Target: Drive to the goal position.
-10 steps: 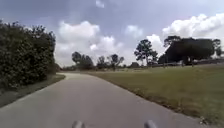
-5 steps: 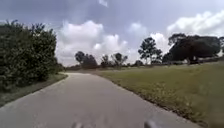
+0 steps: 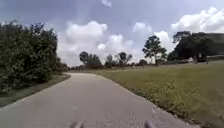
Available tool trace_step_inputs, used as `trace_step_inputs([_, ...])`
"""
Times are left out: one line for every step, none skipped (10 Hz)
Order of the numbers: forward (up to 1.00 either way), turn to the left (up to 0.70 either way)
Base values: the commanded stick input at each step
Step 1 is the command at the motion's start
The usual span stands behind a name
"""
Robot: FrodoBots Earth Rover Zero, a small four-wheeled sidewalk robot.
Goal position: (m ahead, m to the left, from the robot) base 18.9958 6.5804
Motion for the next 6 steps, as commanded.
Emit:
trace_step_inputs([0.85,0.0])
trace_step_inputs([0.85,0.0])
trace_step_inputs([0.85,0.0])
trace_step_inputs([0.85,0.0])
trace_step_inputs([0.85,0.0])
trace_step_inputs([0.85,0.0])
